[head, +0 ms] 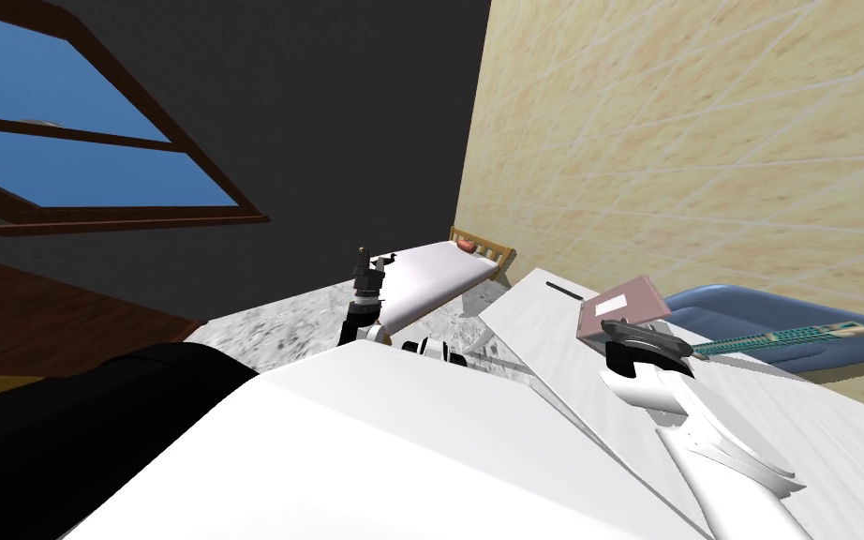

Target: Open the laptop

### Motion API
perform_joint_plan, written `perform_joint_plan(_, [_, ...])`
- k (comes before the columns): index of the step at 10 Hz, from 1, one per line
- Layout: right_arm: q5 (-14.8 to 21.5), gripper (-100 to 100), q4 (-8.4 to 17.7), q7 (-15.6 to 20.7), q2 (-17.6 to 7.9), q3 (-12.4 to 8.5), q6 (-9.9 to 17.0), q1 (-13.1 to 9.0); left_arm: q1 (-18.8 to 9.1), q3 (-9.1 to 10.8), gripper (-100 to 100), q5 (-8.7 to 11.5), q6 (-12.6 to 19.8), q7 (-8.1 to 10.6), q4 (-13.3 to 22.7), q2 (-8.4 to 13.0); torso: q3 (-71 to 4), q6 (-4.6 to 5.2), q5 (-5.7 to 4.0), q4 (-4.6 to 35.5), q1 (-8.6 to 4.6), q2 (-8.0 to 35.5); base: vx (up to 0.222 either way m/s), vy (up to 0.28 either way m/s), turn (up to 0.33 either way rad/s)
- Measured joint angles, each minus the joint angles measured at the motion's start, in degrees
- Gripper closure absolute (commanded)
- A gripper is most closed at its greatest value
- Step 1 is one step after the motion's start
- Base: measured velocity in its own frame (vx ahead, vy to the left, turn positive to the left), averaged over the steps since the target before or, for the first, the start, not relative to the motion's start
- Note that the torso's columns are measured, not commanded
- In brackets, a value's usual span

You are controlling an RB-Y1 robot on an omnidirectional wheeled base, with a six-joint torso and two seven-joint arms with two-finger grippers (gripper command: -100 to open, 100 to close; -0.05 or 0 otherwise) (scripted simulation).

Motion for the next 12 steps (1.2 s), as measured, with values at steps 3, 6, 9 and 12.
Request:
perform_joint_plan(3, [-1.75,100,3.97,0.31,-0.33,0.16,-4.05,-3.40,0.01,-0.01,0,0.00,0.00,0.00,0.00,-0.01,-0.27,-0.26,0.04,-0.13,0.16,-0.41,0.020,0.033,-0.115])
perform_joint_plan(6, [-4.18,100,9.35,1.38,-0.88,0.52,-8.66,-7.00,0.01,-0.01,0,0.00,0.00,0.00,0.00,-0.01,-0.23,-0.35,-0.02,-0.11,0.00,-0.37,0.026,0.032,-0.104])
perform_joint_plan(9, [-6.04,100,14.48,1.97,-1.55,0.65,-12.17,-9.63,0.02,0.00,0,0.00,0.00,0.00,0.00,0.00,-0.31,-0.18,-0.25,-0.25,-0.32,-0.53,0.017,0.023,-0.105])
perform_joint_plan(12, [-8.99,100,19.09,2.99,-2.60,1.52,-15.85,-12.61,0.02,0.00,0,0.00,0.00,0.00,0.00,0.00,-0.38,-0.32,-0.31,-0.32,-0.26,-0.64,0.021,0.028,-0.114])
